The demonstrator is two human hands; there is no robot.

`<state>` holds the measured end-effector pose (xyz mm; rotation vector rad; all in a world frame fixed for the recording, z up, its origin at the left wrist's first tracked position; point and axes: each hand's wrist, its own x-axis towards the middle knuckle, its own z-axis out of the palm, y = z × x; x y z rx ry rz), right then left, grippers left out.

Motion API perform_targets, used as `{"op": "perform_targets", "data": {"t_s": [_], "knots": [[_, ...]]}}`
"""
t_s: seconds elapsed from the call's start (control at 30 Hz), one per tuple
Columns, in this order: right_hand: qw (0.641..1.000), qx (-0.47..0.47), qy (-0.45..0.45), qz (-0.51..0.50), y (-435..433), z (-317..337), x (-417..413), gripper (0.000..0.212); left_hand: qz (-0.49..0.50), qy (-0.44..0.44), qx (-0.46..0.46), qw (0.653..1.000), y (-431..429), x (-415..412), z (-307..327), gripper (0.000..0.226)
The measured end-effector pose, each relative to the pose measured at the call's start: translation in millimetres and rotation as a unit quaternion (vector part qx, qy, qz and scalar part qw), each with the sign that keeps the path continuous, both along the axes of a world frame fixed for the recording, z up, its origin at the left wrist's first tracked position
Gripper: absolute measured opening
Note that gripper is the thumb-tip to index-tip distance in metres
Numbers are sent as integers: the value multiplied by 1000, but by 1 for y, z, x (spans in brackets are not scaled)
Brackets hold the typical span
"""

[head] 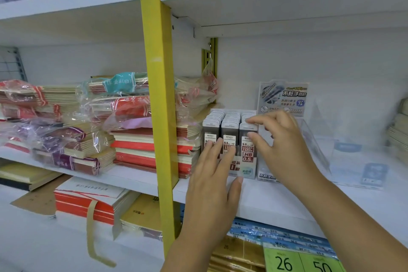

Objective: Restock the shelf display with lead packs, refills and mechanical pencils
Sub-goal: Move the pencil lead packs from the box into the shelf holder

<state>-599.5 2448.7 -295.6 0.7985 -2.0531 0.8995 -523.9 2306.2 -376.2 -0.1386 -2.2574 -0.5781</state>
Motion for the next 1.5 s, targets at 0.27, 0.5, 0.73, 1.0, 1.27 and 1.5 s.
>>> {"op": "perform_targets", "data": {"t_s": [0.27, 0.5, 0.73, 1.0, 1.27, 1.5], "knots": [[997, 16, -66, -23, 3, -8, -4, 41, -40, 9, 27, 999, -1, 6, 4, 57], [996, -42, -54, 64, 47, 5, 45, 28, -19, 109, 36, 993, 23, 55, -12, 28], [976, -21, -148, 156, 119, -83, 122, 23, -133, -101, -35, 985, 55, 113, -109, 22], [865, 151, -479, 9, 184, -323, 161, 24, -195, -496, -6, 846, 108, 130, -255, 36], [698, 141, -702, 19, 201, -412, 171, 93, -154, -677, 94, 713, 132, 114, -363, 53], [655, 77, -751, 9, 208, -429, 178, 75, -151, -734, 244, 616, 150, 94, -401, 53]]}}
